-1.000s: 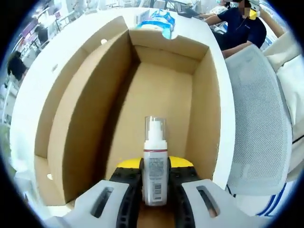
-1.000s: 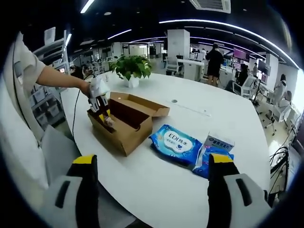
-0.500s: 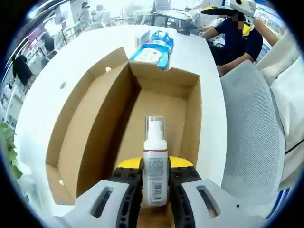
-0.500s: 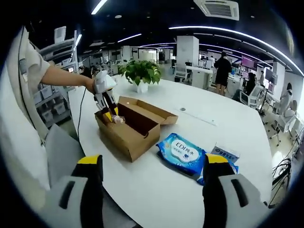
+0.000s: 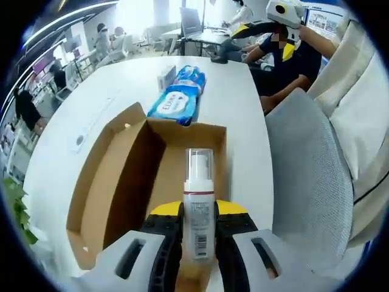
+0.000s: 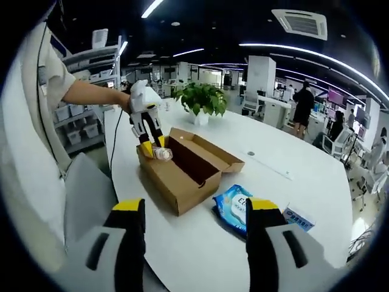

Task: Operate the shoe box by opening the lid, removing the specified soft item, and placing it in the target area until the item is outside and the box remains undamaged.

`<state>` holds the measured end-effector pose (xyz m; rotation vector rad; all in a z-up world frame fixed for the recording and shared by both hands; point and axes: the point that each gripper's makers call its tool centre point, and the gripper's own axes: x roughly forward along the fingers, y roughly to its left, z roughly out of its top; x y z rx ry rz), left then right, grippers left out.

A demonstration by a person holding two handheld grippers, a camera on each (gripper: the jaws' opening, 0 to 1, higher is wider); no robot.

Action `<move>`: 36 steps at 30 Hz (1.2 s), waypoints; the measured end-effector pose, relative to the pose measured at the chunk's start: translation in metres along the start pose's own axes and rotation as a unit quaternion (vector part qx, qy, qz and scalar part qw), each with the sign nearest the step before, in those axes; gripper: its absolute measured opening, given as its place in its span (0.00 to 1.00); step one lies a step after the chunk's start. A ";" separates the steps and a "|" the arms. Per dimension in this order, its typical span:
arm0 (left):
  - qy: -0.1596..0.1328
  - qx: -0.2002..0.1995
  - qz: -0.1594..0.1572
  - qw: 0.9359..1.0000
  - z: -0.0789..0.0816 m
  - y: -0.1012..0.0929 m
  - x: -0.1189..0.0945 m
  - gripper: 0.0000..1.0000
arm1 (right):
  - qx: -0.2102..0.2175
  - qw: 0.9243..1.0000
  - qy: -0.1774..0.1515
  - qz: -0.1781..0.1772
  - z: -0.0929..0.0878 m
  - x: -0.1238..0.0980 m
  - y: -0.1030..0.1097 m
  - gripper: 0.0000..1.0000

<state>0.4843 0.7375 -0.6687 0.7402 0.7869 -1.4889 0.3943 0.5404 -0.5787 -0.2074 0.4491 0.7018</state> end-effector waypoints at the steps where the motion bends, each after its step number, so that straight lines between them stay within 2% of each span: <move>1: -0.002 0.004 -0.002 1.000 0.002 -0.003 0.000 0.17 | -0.001 1.000 0.000 0.006 0.001 0.001 0.002 0.58; 14: -0.031 0.022 -0.029 0.999 0.025 -0.035 -0.007 0.17 | -0.049 0.995 0.012 0.087 0.006 0.025 0.027 0.43; 25: -0.049 0.040 -0.041 0.997 0.041 -0.050 -0.006 0.17 | -0.091 0.986 0.018 0.140 0.010 0.047 0.047 0.40; 36: -0.063 0.064 -0.046 0.995 0.060 -0.062 0.000 0.17 | -0.107 0.980 0.014 0.170 0.014 0.066 0.060 0.31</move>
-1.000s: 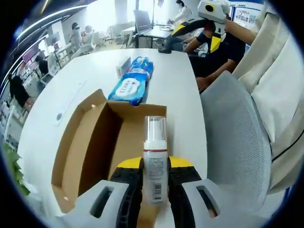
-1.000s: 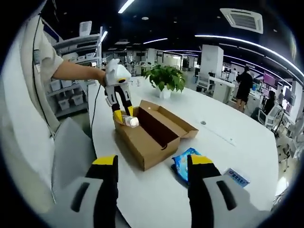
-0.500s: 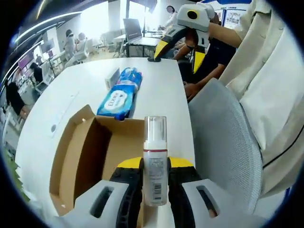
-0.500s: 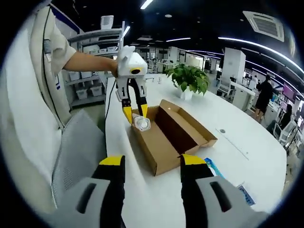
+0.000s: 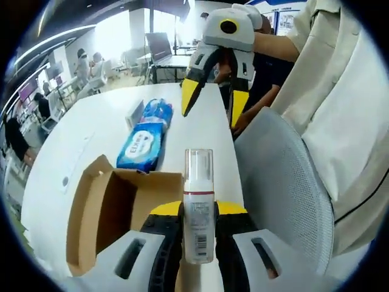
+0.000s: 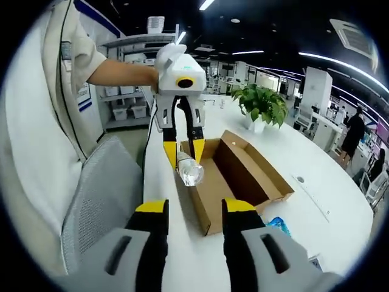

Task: Operate the shoe box by opening the lid, removing the specified soft item, and placing it in the target area until the item is outside and the box remains undamaged.

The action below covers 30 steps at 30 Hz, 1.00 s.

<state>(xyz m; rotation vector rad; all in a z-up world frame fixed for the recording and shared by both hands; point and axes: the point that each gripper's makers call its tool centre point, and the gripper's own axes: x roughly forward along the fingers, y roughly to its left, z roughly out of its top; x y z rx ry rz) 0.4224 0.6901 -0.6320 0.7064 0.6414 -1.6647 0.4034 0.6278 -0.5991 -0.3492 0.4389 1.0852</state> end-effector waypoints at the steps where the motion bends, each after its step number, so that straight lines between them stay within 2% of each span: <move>1: 0.001 0.002 -0.001 1.000 0.000 -0.001 0.001 0.17 | -0.001 1.000 0.000 0.003 0.000 0.002 0.001 0.31; 30: -0.016 0.041 -0.022 0.999 0.028 -0.019 0.024 0.17 | -0.035 0.999 0.010 0.039 0.003 0.024 0.018 0.18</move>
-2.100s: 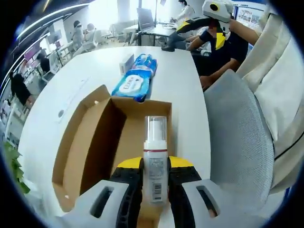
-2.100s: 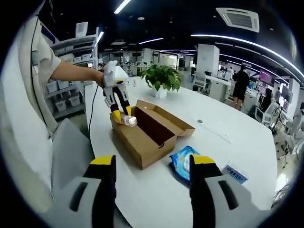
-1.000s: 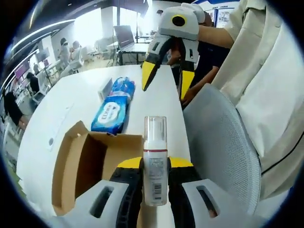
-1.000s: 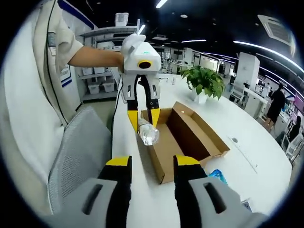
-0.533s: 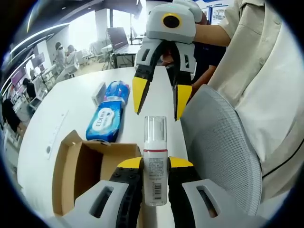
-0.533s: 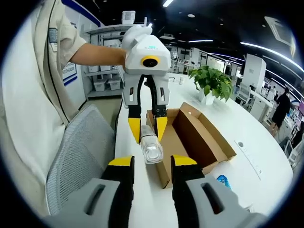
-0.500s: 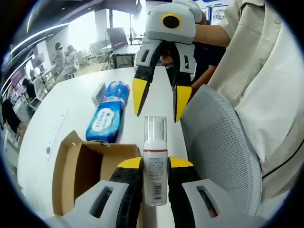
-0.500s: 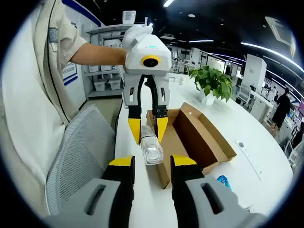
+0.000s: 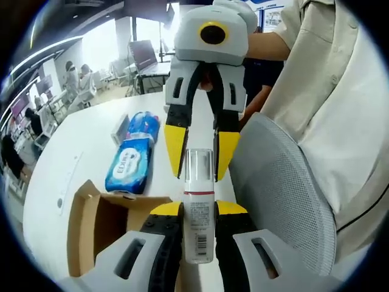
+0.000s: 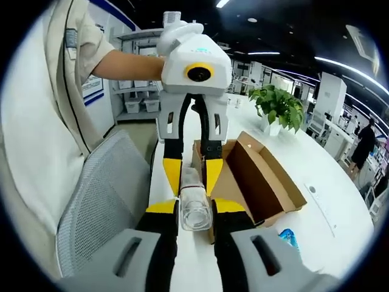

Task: Operate the shoe box by opening the lid, removing the specified soft item, and placing it in the target area until the item is outside and the box remains undamaged.

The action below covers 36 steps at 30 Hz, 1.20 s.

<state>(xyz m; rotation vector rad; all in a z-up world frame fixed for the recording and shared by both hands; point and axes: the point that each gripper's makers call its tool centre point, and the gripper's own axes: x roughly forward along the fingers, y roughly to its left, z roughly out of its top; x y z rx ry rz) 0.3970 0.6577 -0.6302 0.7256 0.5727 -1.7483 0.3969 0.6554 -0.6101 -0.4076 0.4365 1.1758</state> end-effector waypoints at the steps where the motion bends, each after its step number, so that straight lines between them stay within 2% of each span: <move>1: 0.000 0.002 0.001 1.000 0.000 0.000 0.000 0.17 | -0.001 1.000 0.000 0.000 0.000 0.000 0.000 0.18; 12: -0.008 0.017 -0.004 1.000 0.000 0.000 0.006 0.17 | 0.002 1.000 0.019 0.001 -0.006 0.000 0.001 0.17; 16: -0.015 0.024 -0.005 1.000 0.000 0.001 0.008 0.18 | 0.030 0.999 0.035 -0.001 -0.010 -0.001 0.000 0.17; 24: -0.024 0.014 -0.015 1.000 0.001 0.002 0.012 0.18 | 0.048 0.998 0.047 0.006 -0.011 -0.002 -0.001 0.16; 32: -0.032 0.015 -0.012 0.999 0.003 0.004 0.014 0.18 | 0.041 0.997 0.057 0.010 -0.013 -0.006 -0.004 0.16; 36: -0.035 0.012 -0.003 0.999 0.003 0.007 0.014 0.22 | 0.033 0.997 0.068 0.016 -0.016 -0.007 -0.004 0.16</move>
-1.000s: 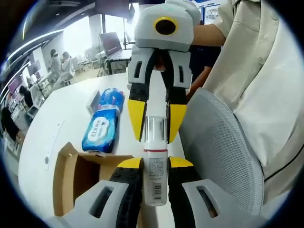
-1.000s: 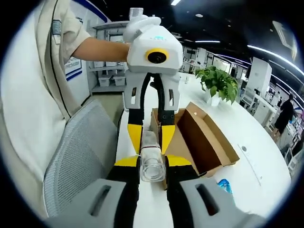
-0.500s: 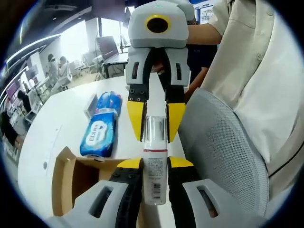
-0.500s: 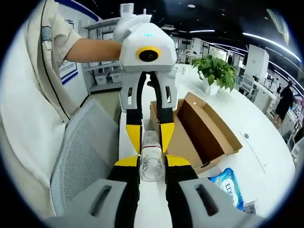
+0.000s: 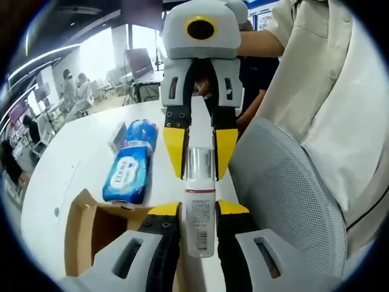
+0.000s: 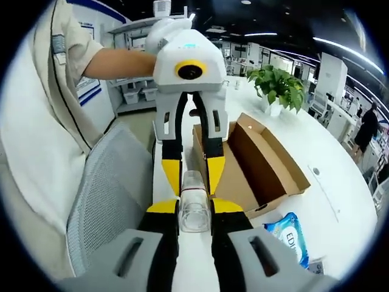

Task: Operate the shoe box by opening the lid, removing the specified soft item, and placing it in the target area until the item is outside and the box remains undamaged.

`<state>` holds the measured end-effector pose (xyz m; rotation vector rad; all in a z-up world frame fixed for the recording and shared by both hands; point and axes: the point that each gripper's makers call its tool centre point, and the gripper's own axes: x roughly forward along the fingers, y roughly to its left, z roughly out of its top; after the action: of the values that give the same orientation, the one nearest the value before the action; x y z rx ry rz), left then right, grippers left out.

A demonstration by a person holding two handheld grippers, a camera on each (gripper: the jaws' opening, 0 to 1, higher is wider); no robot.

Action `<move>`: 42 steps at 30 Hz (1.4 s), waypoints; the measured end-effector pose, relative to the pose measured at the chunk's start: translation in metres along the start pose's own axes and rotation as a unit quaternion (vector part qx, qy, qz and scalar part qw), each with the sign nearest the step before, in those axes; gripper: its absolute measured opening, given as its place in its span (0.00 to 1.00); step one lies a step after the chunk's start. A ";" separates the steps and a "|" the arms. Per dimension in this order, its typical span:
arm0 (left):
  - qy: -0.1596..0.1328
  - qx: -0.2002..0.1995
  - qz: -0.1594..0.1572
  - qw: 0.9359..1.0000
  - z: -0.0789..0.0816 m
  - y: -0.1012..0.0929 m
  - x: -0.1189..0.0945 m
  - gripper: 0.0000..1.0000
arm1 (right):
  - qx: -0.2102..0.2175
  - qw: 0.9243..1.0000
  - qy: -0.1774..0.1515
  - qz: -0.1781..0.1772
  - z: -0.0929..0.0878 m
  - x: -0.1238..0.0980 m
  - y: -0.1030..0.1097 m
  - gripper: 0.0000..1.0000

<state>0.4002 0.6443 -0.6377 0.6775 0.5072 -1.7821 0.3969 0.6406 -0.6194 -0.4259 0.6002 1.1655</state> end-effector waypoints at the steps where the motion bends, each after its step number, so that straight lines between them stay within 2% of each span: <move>1: -0.003 -0.002 0.001 1.000 0.000 0.001 -0.001 0.22 | -0.003 1.000 0.002 -0.001 0.000 0.000 -0.001 0.15; 6: -0.021 -0.020 0.015 0.999 0.005 0.006 -0.006 0.26 | 0.001 1.000 0.001 0.004 0.001 -0.002 -0.008 0.16; 11: -0.029 -0.053 0.037 0.997 0.001 0.013 -0.012 0.41 | -0.001 1.000 0.008 0.004 0.000 -0.007 -0.016 0.16; 21: -0.079 -0.108 0.082 0.988 0.005 0.021 -0.029 0.62 | -0.016 0.999 0.027 -0.008 -0.002 -0.028 -0.046 0.16; 29: -0.123 -0.149 0.134 0.972 0.004 0.031 -0.050 0.80 | -0.033 0.998 0.054 -0.023 -0.005 -0.050 -0.081 0.16; 34: -0.125 -0.158 0.166 0.965 -0.006 0.033 -0.061 0.90 | -0.039 0.996 0.074 -0.030 -0.013 -0.059 -0.101 0.16; 37: -0.128 -0.173 0.183 0.959 -0.013 0.034 -0.069 0.94 | -0.042 0.995 0.087 -0.034 -0.017 -0.063 -0.111 0.16; 42: -0.130 -0.185 0.206 0.952 -0.020 0.032 -0.079 0.99 | -0.051 0.991 0.113 -0.041 -0.021 -0.070 -0.128 0.16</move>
<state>0.4523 0.7032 -0.6003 0.2556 0.4628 -1.3086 0.4939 0.5331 -0.5899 -0.6695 0.7147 1.0800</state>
